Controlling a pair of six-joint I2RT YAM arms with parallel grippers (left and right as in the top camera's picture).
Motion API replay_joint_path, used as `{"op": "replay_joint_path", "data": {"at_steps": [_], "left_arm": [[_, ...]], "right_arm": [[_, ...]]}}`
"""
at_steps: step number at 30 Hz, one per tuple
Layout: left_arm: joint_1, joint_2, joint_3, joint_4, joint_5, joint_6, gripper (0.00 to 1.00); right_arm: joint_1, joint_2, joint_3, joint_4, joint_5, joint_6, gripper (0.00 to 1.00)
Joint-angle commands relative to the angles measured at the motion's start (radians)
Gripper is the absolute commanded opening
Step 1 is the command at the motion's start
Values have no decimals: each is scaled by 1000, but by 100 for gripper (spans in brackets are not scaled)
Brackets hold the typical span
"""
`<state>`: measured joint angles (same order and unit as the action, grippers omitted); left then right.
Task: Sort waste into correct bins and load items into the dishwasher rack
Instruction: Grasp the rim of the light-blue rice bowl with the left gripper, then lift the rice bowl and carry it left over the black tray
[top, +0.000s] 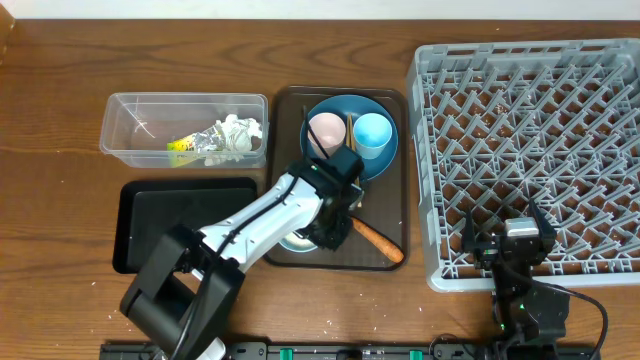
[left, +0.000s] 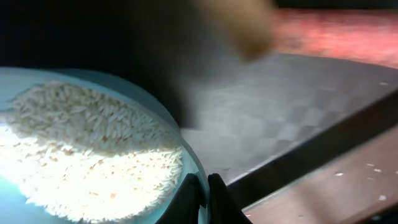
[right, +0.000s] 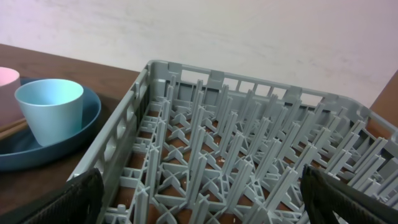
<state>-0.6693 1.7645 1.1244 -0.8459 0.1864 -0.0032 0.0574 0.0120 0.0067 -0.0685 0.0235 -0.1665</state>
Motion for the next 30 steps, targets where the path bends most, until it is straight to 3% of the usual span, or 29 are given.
{"op": "replay_joint_path", "data": {"at_steps": [1, 15, 23, 30], "left_arm": [[36, -3, -3, -35, -95, 3, 6], [64, -211, 31, -88, -94, 7, 6], [70, -245, 32, -108, -134, -2, 6], [221, -286, 37, -141, -117, -85, 6]], "right_arm": [[-19, -4, -2, -3, 10, -3, 99], [-19, -4, -1, -3, 10, -3, 99], [-19, -4, -1, -3, 10, -3, 99], [-19, -4, -1, -3, 10, -3, 99]]}}
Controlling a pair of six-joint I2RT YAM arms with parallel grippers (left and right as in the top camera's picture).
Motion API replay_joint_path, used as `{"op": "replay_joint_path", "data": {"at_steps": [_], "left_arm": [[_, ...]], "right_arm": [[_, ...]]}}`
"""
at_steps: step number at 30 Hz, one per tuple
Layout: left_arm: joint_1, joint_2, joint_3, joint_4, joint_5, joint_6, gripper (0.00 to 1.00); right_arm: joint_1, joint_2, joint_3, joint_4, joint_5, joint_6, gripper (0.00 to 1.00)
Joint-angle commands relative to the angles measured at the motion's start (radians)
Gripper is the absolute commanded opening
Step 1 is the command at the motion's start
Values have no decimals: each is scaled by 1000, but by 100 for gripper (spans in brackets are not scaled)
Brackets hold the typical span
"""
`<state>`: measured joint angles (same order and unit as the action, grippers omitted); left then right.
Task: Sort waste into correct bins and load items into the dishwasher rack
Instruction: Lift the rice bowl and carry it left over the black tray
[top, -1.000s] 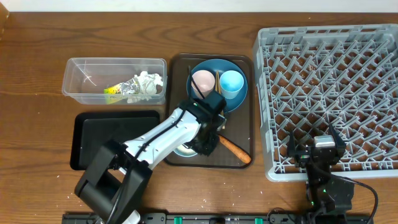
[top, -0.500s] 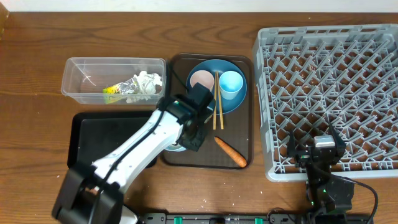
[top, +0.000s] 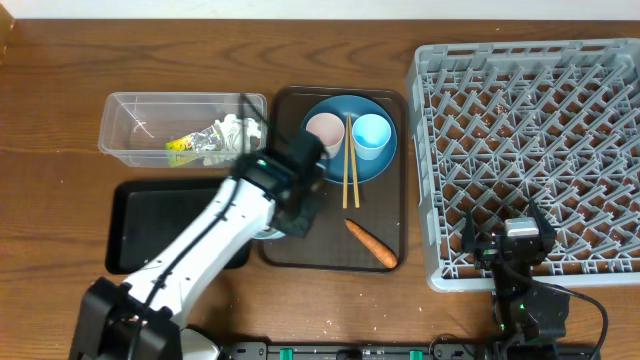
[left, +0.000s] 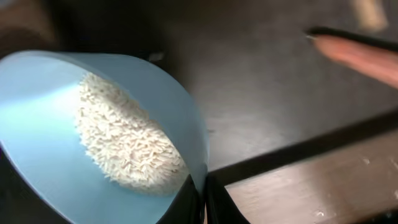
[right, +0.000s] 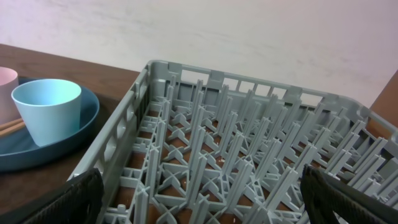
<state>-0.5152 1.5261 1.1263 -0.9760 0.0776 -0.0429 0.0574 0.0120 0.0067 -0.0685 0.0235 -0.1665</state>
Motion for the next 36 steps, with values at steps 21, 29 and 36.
{"op": "replay_joint_path", "data": {"at_steps": [21, 29, 36], "left_arm": [[711, -213, -27, -14, 405, -26, 6], [719, -213, -160, 51, 410, 8, 6], [719, -213, -239, 129, 414, 9, 6]], "right_arm": [[-19, -4, -1, -3, 10, -3, 99], [-19, -4, -1, -3, 10, -3, 99], [-19, -4, -1, -3, 10, -3, 99]]}}
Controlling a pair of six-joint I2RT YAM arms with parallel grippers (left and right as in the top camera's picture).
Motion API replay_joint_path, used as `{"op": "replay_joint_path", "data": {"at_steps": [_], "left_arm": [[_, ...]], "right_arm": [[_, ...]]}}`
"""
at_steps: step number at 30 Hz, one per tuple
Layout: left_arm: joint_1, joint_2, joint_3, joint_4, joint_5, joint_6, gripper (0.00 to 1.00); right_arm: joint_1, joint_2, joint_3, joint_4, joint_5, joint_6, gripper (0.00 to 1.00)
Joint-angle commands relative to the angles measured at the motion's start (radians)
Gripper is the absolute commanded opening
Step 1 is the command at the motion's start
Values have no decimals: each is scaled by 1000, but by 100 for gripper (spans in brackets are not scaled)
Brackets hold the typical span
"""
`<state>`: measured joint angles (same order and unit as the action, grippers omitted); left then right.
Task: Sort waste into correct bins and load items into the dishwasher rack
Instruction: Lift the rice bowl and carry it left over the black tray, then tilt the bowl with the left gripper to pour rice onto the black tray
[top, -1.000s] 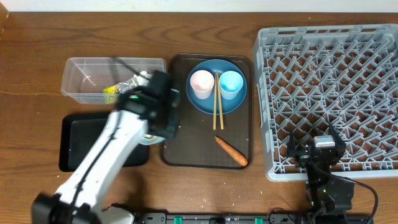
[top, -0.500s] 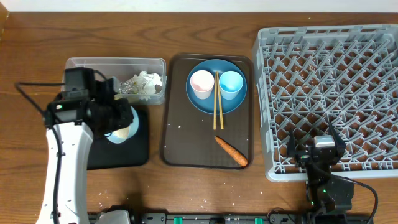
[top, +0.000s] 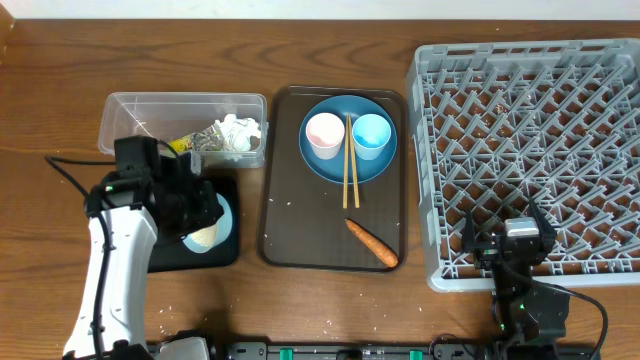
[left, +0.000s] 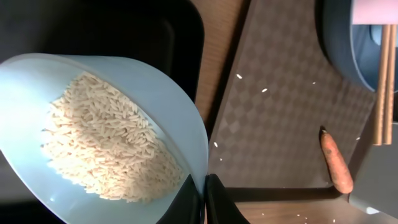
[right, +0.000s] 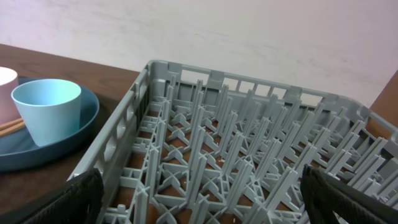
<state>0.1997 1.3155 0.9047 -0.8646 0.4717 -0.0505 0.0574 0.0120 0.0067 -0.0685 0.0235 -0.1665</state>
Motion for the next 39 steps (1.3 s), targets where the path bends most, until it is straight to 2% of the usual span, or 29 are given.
{"op": "replay_joint_path", "data": {"at_steps": [1, 6, 18, 24, 33, 39], "left_arm": [[4, -2, -21, 27, 20, 17, 6], [3, -2, -25, 99, 132, 54, 6], [-38, 70, -27, 134, 146, 58, 6], [-77, 104, -27, 170, 248, 56, 6], [-109, 101, -26, 171, 254, 6, 6], [-58, 59, -9, 171, 255, -42, 6]], "right_arm": [[-19, -4, -1, -3, 10, -3, 99], [-19, -4, -1, -3, 10, -3, 99], [-19, -4, -2, -3, 10, -3, 99], [-19, -4, -1, -3, 10, -3, 99], [-19, -4, -1, -3, 10, -3, 99], [-19, -4, -1, -3, 10, -3, 99]]}}
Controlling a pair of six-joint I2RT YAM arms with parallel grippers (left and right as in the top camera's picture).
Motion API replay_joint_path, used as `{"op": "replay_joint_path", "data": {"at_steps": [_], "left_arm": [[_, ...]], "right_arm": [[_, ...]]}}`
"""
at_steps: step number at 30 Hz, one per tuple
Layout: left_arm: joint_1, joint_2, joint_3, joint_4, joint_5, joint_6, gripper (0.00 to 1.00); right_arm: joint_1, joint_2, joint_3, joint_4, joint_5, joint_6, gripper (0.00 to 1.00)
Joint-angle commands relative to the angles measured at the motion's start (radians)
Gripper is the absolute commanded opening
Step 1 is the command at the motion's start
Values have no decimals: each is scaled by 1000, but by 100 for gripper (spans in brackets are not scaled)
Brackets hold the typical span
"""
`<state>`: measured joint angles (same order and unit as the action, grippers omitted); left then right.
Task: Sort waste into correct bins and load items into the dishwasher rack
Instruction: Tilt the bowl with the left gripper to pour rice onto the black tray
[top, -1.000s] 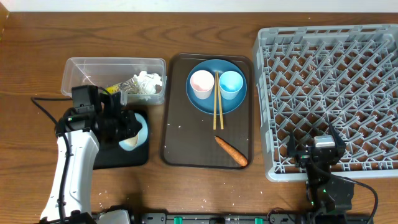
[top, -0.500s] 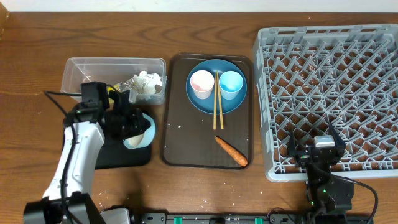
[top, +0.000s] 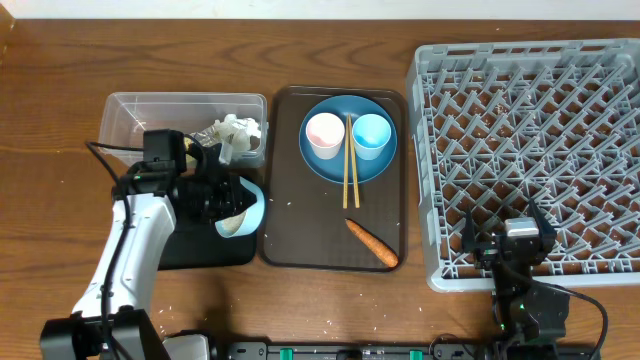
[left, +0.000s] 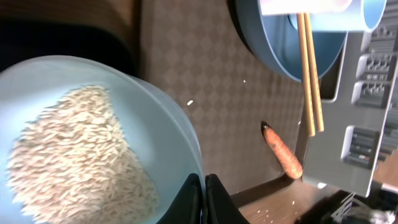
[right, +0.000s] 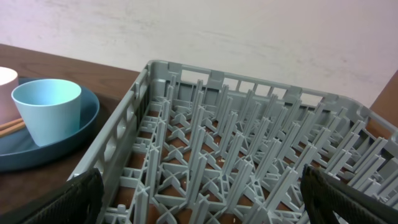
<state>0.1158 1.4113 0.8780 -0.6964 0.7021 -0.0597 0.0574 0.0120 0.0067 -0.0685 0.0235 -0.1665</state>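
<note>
My left gripper (top: 222, 200) is shut on the rim of a light blue bowl (top: 243, 208) holding rice (left: 68, 155). The bowl hangs tipped on its side over the right edge of the black tray (top: 195, 252). In the left wrist view the fingertips (left: 203, 186) pinch the bowl's rim (left: 180, 124). On the brown tray (top: 285, 240) are a blue plate (top: 350, 162) with a pink cup (top: 324, 131), a blue cup (top: 371, 131) and chopsticks (top: 349, 175), plus a carrot (top: 372, 243). My right gripper (top: 506, 236) stands open over the grey dish rack (top: 530, 140).
A clear bin (top: 135, 115) with crumpled wrappers (top: 232, 135) sits behind the black tray. The rack's pegs (right: 249, 149) fill the right wrist view, with the blue cup (right: 46, 109) to its left. Rice grains lie scattered on the brown tray (left: 211, 93).
The left gripper has moved right with the bowl, from over the black tray's middle to its right edge, and the bowl is now tipped steeply. The right arm has not moved.
The left gripper was shut on the rice bowl at the brown tray's front left. Then it held the bowl at that tray's left edge, then over the black tray. Now the bowl hangs tipped at the black tray's right edge, rice still inside.
</note>
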Motion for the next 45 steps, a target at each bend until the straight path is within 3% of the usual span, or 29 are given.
{"op": "replay_joint_path", "data": {"at_steps": [1, 9, 17, 24, 27, 45], "left_arm": [[42, -56, 21, 3, 24, -32, 6], [188, -153, 26, -24, 52, -33, 6], [404, -98, 26, -27, 434, 25, 6], [552, -64, 26, -27, 670, 26, 7], [582, -51, 26, -27, 747, 26, 6], [610, -31, 26, -27, 871, -55, 6]], "right_arm": [[-19, -4, -1, -3, 10, -3, 99], [-19, -4, -2, -3, 10, -3, 99], [-19, -4, -1, -3, 10, -3, 99], [-19, -4, -1, -3, 10, -3, 99], [-19, -4, -1, -3, 10, -3, 99], [-19, -4, -1, -3, 10, -3, 99]]}}
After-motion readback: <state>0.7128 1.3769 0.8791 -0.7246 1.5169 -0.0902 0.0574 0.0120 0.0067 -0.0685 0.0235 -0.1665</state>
